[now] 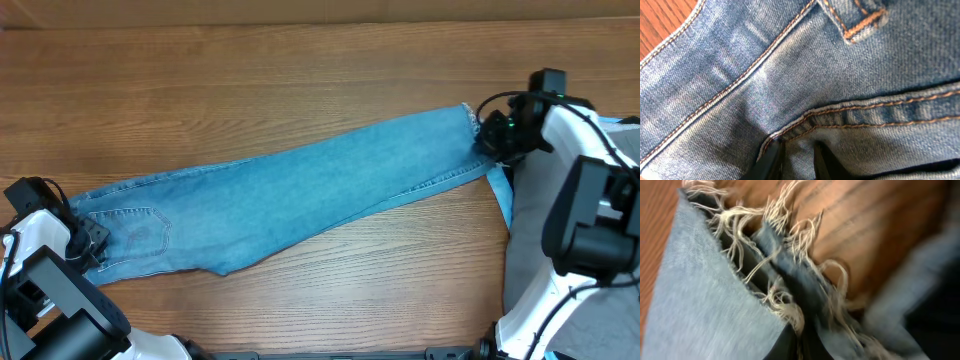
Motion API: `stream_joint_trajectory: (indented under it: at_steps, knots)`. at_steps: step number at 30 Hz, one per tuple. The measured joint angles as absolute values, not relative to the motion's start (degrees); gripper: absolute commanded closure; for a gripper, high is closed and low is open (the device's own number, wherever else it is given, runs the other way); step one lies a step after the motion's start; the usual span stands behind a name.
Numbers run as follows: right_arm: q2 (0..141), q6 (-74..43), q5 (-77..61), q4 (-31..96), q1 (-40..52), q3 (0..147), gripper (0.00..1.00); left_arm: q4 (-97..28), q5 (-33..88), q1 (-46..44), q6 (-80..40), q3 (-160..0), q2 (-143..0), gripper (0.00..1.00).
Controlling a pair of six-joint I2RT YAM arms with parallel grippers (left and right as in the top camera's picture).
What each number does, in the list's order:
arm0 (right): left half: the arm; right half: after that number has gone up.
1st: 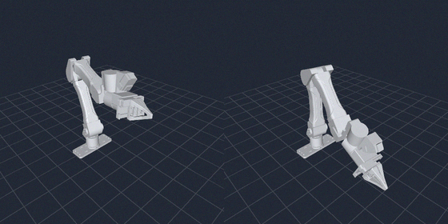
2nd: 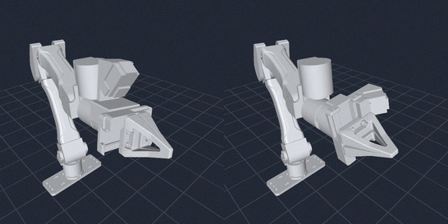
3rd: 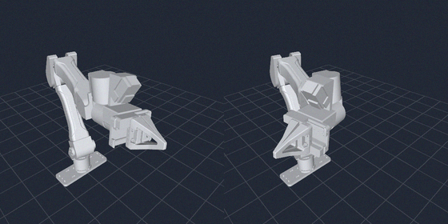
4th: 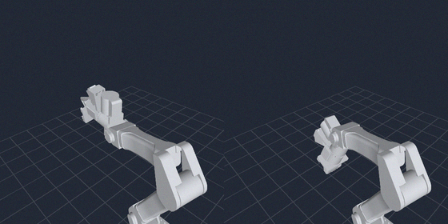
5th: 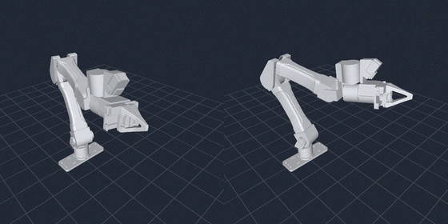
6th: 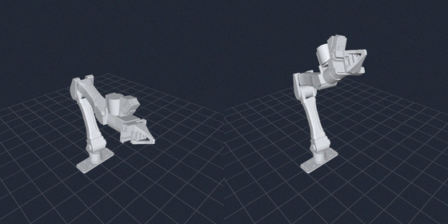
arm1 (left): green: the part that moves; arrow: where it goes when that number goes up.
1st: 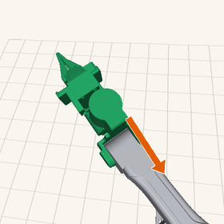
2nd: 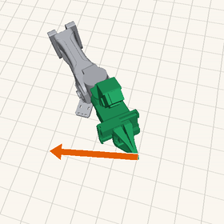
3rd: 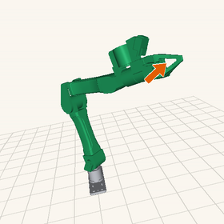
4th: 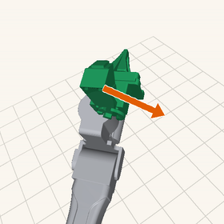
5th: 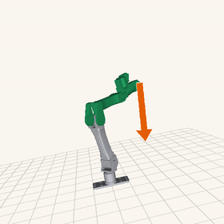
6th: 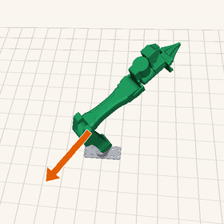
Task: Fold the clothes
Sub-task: 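Lift the hems with the right gripper and fold them left onto the waistband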
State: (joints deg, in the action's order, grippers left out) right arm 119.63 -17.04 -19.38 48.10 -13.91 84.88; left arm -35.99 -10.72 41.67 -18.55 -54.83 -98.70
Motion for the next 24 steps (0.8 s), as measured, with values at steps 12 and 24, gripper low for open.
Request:
stream_joint_trajectory:
  at_steps: [12,24]
  knots:
    - [108.0,-16.5,-18.5,60.6,-16.6,85.6,0.92,-35.9,-10.4,41.7,-18.5,-54.8,-98.7,0.73]
    - [108.0,-16.7,-9.9,49.5,-17.6,82.5,0.48,-35.9,-8.8,41.7,-18.5,-54.8,-98.7,0.57]
